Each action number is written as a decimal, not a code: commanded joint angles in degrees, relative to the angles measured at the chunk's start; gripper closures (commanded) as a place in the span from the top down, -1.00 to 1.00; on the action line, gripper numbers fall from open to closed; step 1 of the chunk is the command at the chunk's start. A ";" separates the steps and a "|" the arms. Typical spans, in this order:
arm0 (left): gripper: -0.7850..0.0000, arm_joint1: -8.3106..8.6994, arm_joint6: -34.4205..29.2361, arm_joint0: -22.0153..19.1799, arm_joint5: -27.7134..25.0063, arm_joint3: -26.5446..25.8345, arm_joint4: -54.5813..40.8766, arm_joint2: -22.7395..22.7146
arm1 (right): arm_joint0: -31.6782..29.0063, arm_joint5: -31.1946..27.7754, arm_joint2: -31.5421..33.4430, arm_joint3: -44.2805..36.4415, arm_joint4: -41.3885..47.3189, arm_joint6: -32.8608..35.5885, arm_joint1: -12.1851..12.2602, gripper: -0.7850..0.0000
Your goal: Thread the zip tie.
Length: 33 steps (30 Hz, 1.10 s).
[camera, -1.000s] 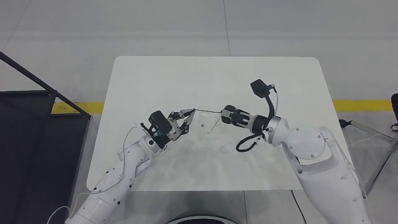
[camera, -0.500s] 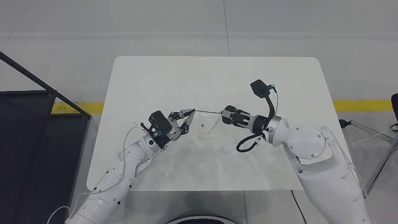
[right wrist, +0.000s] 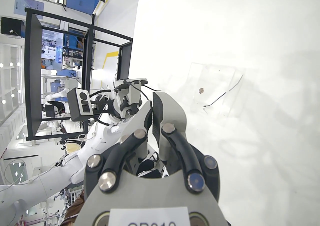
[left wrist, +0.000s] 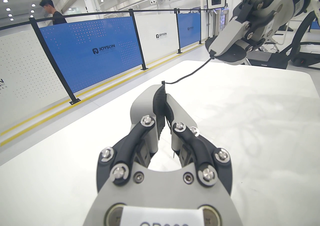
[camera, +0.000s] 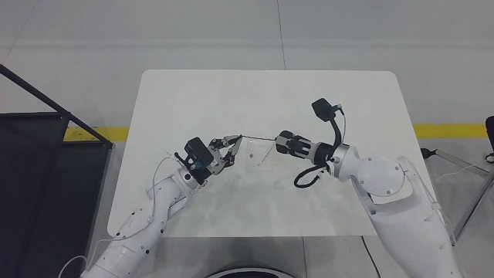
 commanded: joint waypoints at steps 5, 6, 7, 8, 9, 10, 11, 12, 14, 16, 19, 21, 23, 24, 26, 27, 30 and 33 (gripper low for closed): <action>-1.00 0.00 0.00 0.00 0.00 0.00 0.00 0.00 | 0.13 0.19 -0.12 0.04 -0.11 0.16 0.05 -1.00; -1.00 0.00 0.00 0.00 0.00 0.00 0.00 0.00 | 0.14 0.19 -0.14 0.05 -0.10 0.15 0.05 -1.00; -1.00 0.00 0.00 0.00 0.00 0.00 0.00 0.00 | 0.15 0.23 -0.17 0.08 -0.07 0.16 0.05 -1.00; -1.00 0.00 0.00 0.00 0.00 0.00 0.00 0.00 | 0.19 0.28 -0.18 0.10 -0.02 0.19 0.06 -1.00; -1.00 0.00 0.00 0.00 0.00 0.00 0.00 0.00 | 0.23 0.31 -0.20 0.11 0.00 0.20 0.06 -1.00; -1.00 0.00 0.00 0.00 0.00 0.00 0.00 0.00 | 0.25 0.34 -0.21 0.13 0.08 0.14 0.06 -1.00; -1.00 0.00 0.00 0.00 0.00 0.00 0.00 0.00 | 0.27 0.36 -0.24 0.15 0.14 0.09 0.05 -1.00; -1.00 0.00 0.00 0.00 0.00 0.00 0.00 0.00 | 0.31 0.37 -0.28 0.18 0.15 0.05 0.05 -1.00; -1.00 0.00 0.00 0.00 0.00 0.00 0.00 0.00 | 0.38 0.39 -0.35 0.26 0.21 -0.03 0.05 -1.00; -1.00 0.00 0.00 0.00 0.00 0.00 0.00 0.00 | 0.44 0.41 -0.43 0.32 0.32 -0.16 0.03 -1.00; -1.00 0.00 0.00 0.00 0.00 0.00 0.00 0.00 | 0.51 0.33 -0.50 0.40 0.53 -0.26 0.02 -1.00; -1.00 0.00 0.00 0.00 0.00 0.00 0.00 0.00 | 0.58 0.42 -0.56 0.48 0.63 -0.22 0.02 -1.00; -1.00 0.00 0.00 0.00 0.00 0.00 0.00 0.00 | 0.63 0.46 -0.60 0.53 0.76 -0.32 0.01 -1.00; -1.00 0.00 0.00 0.00 0.00 0.00 0.00 0.00 | 0.65 0.44 -0.63 0.52 0.81 -0.33 0.01 -1.00; -1.00 0.00 0.00 0.00 0.00 0.00 0.00 0.00 | 0.73 0.41 -0.74 0.60 0.97 -0.46 -0.01 -1.00; -1.00 0.00 0.00 0.00 0.00 0.00 0.00 0.00 | 0.75 0.43 -0.77 0.63 1.04 -0.53 -0.02 -1.00; -1.00 0.00 0.00 0.00 0.00 0.00 0.00 0.00 | 0.84 0.31 -0.91 0.69 1.40 -0.80 -0.07 -1.00; -1.00 0.00 0.00 0.00 0.00 0.00 0.00 0.00 | 0.83 0.04 -1.07 0.72 1.81 -1.19 -0.12 -1.00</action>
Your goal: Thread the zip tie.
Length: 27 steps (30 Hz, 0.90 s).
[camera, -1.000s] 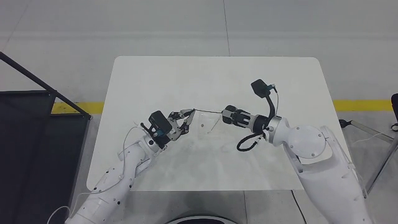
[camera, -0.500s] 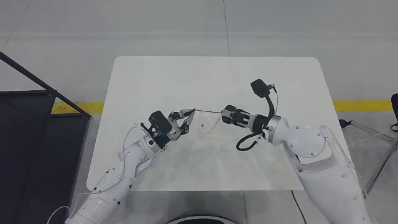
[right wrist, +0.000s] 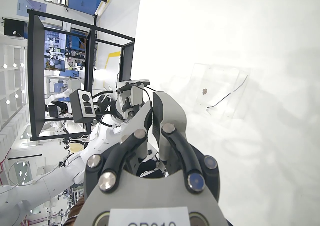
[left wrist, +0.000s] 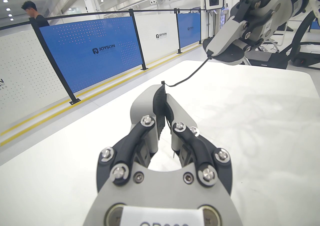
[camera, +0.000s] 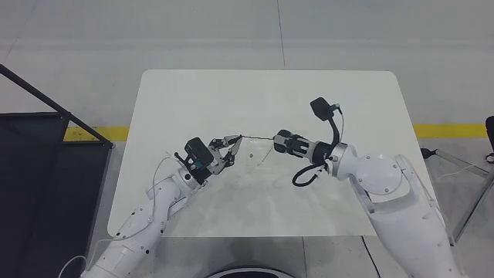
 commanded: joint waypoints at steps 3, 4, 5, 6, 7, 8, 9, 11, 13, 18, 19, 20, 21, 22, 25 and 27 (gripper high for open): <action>-1.00 0.00 0.00 0.00 0.00 0.00 0.00 0.00 | -0.04 -0.44 -0.19 0.03 0.49 -0.55 -0.07 -1.00; -1.00 0.00 0.00 0.00 0.00 0.00 0.00 0.00 | -0.04 -0.56 -0.19 0.08 0.58 -0.69 -0.08 -1.00; -1.00 0.00 0.00 0.00 0.00 0.00 0.00 0.00 | -0.08 -0.70 -0.20 0.07 0.81 -0.85 -0.10 -1.00; -1.00 0.00 0.00 0.00 0.00 0.00 0.00 0.00 | -0.16 -0.91 -0.12 0.06 1.19 -1.11 -0.12 -1.00; -1.00 0.00 0.00 0.00 0.00 0.00 0.00 0.00 | -0.25 -1.09 -0.02 0.08 1.49 -1.25 -0.13 -1.00; -1.00 0.00 0.00 0.00 0.00 0.00 0.00 0.00 | -0.33 -1.24 0.09 0.10 1.59 -1.25 -0.11 -1.00; -1.00 0.00 0.00 0.00 0.00 0.00 0.00 0.00 | -0.39 -1.27 0.16 0.10 1.70 -1.29 -0.10 -1.00; -1.00 0.00 0.00 0.00 0.00 0.00 0.00 0.00 | -0.44 -1.34 0.24 0.10 1.74 -1.27 -0.08 -1.00; -1.00 0.00 0.00 0.00 0.00 0.00 0.00 0.00 | -0.45 -1.34 0.30 0.14 1.73 -1.25 -0.06 -1.00; -1.00 0.00 0.00 0.00 0.00 0.00 0.00 0.00 | -0.49 -1.22 0.58 0.18 1.93 -1.06 0.01 -1.00; -1.00 0.00 0.00 0.00 0.00 0.00 0.00 0.00 | -0.52 -1.17 0.63 0.17 1.89 -1.07 0.02 -1.00; -1.00 0.00 0.00 0.00 0.00 0.00 0.00 0.00 | -0.54 -1.15 0.67 0.14 1.88 -1.05 0.04 -1.00; -1.00 0.00 0.00 0.00 0.00 0.00 0.00 0.00 | -0.56 -1.09 0.68 0.13 1.86 -0.91 0.05 -1.00; -1.00 0.00 0.00 0.00 0.00 0.00 0.00 0.00 | -0.55 -1.07 0.70 0.11 1.83 -0.84 0.07 -1.00; -1.00 0.00 0.00 0.00 0.00 0.00 0.00 0.00 | -0.53 -1.08 0.68 0.06 1.65 -0.65 0.11 -1.00; -1.00 0.00 0.00 0.00 0.00 0.00 0.00 0.00 | -0.50 -1.02 0.59 0.04 1.50 -0.46 0.13 -1.00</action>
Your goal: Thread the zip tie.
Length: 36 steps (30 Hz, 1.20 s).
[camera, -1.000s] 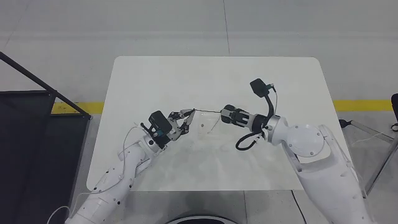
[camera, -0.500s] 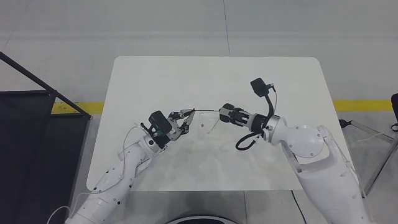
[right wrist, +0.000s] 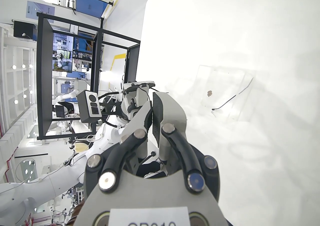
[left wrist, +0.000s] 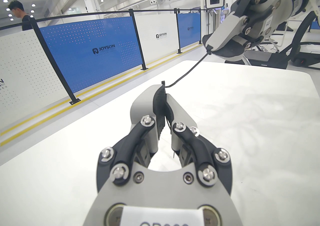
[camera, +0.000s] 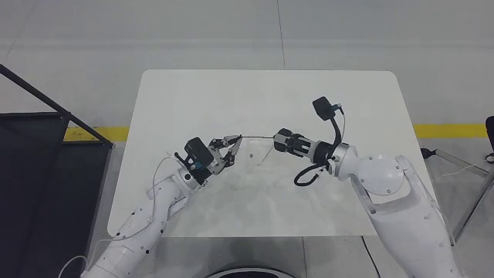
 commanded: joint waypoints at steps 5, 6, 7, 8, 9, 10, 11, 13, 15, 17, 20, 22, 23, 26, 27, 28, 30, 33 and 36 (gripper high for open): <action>-1.00 0.00 0.00 0.00 0.00 0.00 0.00 0.00 | 0.14 0.23 -0.15 -0.01 -0.31 0.18 0.04 -1.00; -1.00 0.00 0.00 0.00 0.00 0.00 0.00 0.00 | 0.14 0.23 -0.16 0.00 -0.30 0.18 0.04 -1.00; -1.00 0.00 0.00 0.00 0.00 0.00 0.00 0.00 | 0.14 0.23 -0.16 0.00 -0.30 0.18 0.05 -1.00; -1.00 0.00 0.00 0.00 0.00 0.00 0.00 0.00 | 0.12 0.25 -0.15 0.00 -0.32 0.16 0.06 -1.00; -1.00 0.00 0.00 0.00 0.00 0.00 0.00 0.00 | 0.10 0.30 -0.14 -0.06 -0.46 0.21 0.08 -1.00; -1.00 0.00 0.00 0.00 0.00 0.00 0.00 0.00 | 0.08 0.32 -0.13 -0.09 -0.49 0.23 0.09 -1.00; -1.00 0.00 0.00 0.00 0.00 0.00 0.00 0.00 | 0.06 0.33 -0.11 -0.12 -0.48 0.25 0.10 -1.00; -1.00 0.00 0.00 0.00 0.00 0.00 0.00 0.00 | 0.05 0.32 -0.09 -0.16 -0.60 0.36 0.13 -1.00; -1.00 0.00 0.00 0.00 0.00 0.00 0.00 0.00 | 0.01 0.44 -0.06 -0.17 -0.69 0.45 0.16 -1.00; -1.00 -0.04 -0.93 0.41 0.50 -0.73 -0.29 -0.06 | -0.05 0.50 0.06 -0.26 -0.72 0.61 0.20 -1.00; -1.00 -0.01 -1.50 0.86 0.61 -1.52 -0.38 -0.36 | -0.28 0.45 0.32 -0.50 -0.84 0.89 0.30 -1.00; -1.00 0.00 -1.64 1.05 0.71 -1.75 -0.45 -0.56 | -0.43 0.55 0.45 -0.64 -0.91 0.91 0.35 -1.00; -1.00 -0.01 -1.69 1.12 0.70 -1.84 -0.47 -0.63 | -0.47 0.55 0.49 -0.69 -0.91 0.92 0.37 -1.00; -1.00 -0.03 -1.81 1.27 0.82 -2.03 -0.49 -0.79 | -0.53 0.57 0.54 -0.73 -0.98 1.10 0.41 -1.00; -1.00 -0.03 -1.85 1.30 0.80 -2.07 -0.48 -0.83 | -0.53 0.61 0.55 -0.75 -0.96 1.14 0.42 -1.00; -1.00 -0.04 -1.88 1.32 0.76 -2.10 -0.47 -0.89 | -0.53 0.64 0.56 -0.78 -0.95 1.16 0.44 -1.00; -1.00 -0.06 -1.89 1.34 0.78 -2.11 -0.51 -0.97 | -0.58 0.52 0.60 -0.84 -0.95 1.08 0.46 -1.00; -1.00 -0.10 -2.10 1.39 0.84 -2.16 -0.54 -1.04 | -0.67 0.38 0.65 -0.86 -0.83 1.06 0.48 -1.00; -1.00 -0.10 -2.11 1.40 0.83 -2.17 -0.54 -1.04 | -0.61 0.51 0.57 -0.87 -0.84 1.18 0.50 -1.00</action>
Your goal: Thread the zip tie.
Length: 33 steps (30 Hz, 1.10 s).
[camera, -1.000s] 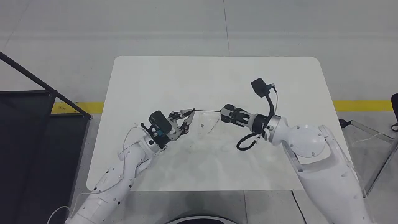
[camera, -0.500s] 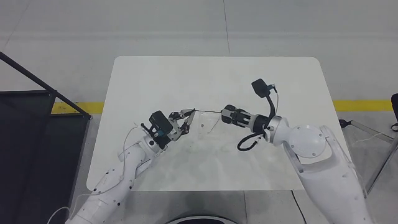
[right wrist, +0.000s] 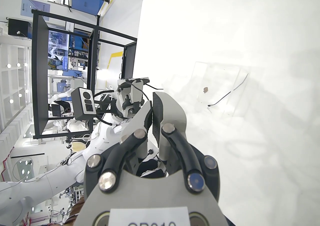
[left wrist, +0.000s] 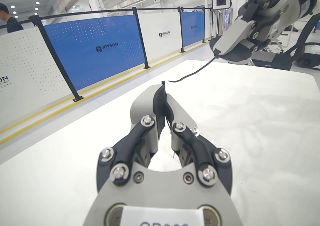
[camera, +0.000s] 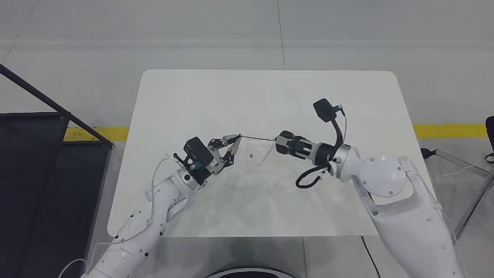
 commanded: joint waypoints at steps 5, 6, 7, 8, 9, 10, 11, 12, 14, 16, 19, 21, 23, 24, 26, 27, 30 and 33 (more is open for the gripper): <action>-1.00 0.00 0.01 0.00 -0.01 0.00 0.00 0.00 | 0.28 0.22 -0.32 0.19 -0.05 -0.01 -0.01 -1.00; -1.00 0.00 0.01 0.00 -0.01 0.00 0.00 0.00 | 0.34 0.30 -0.41 0.22 -0.08 -0.09 -0.02 -1.00; -1.00 0.00 0.01 0.00 -0.01 0.00 0.00 0.00 | 0.40 0.38 -0.50 0.26 -0.05 -0.12 -0.04 -1.00; -1.00 0.00 0.01 0.00 -0.01 0.00 0.00 0.00 | 0.49 0.45 -0.60 0.31 -0.04 -0.10 -0.05 -1.00; -1.00 0.00 0.01 0.00 -0.01 0.00 0.00 0.00 | 0.60 0.49 -0.69 0.36 -0.10 -0.08 -0.06 -1.00; -1.00 0.00 0.01 0.00 -0.01 0.00 0.00 0.00 | 0.69 0.51 -0.77 0.43 -0.10 -0.11 -0.07 -1.00; -1.00 0.00 0.01 0.00 -0.01 0.00 0.00 0.00 | 0.77 0.51 -0.84 0.51 -0.09 -0.14 -0.08 -1.00; -1.00 0.00 0.01 0.00 -0.01 0.00 0.00 0.00 | 0.82 0.60 -0.88 0.61 0.08 -0.17 -0.09 -1.00; -1.00 0.00 0.01 0.00 -0.01 0.00 0.00 0.00 | 0.95 0.63 -0.97 0.72 0.15 -0.21 -0.11 -1.00; -1.00 0.00 0.01 0.00 -0.01 0.00 0.00 0.00 | 1.01 0.65 -1.00 0.81 0.29 -0.33 -0.12 -1.00; -1.00 0.00 0.01 0.00 -0.01 0.00 0.00 0.00 | 1.12 0.61 -1.05 0.94 0.33 -0.36 -0.12 -1.00; -1.00 0.00 0.01 0.00 -0.01 0.00 0.00 0.00 | 1.17 0.62 -1.03 1.03 0.52 -0.47 -0.13 -1.00; -1.00 0.00 0.01 0.00 -0.01 0.00 0.00 0.00 | 1.17 0.53 -0.98 1.09 0.81 -0.54 -0.14 -1.00; -1.00 0.00 0.01 0.00 -0.01 0.00 0.00 0.00 | 1.18 0.48 -0.96 1.13 0.84 -0.54 -0.13 -1.00; -1.00 0.00 0.01 0.00 -0.01 0.00 0.00 0.00 | 1.18 0.55 -0.95 1.14 0.79 -0.57 -0.12 -1.00; -1.00 0.00 0.01 0.00 -0.01 0.00 0.00 0.00 | 1.18 0.60 -0.98 1.14 0.76 -0.48 -0.11 -1.00; -1.00 0.00 0.01 0.00 -0.01 0.00 0.00 0.00 | 1.35 0.88 -1.20 1.12 0.39 -0.20 -0.09 -1.00; -1.00 0.00 0.01 0.00 -0.01 0.00 0.00 0.00 | 1.45 0.96 -1.30 1.12 0.28 -0.12 -0.08 -1.00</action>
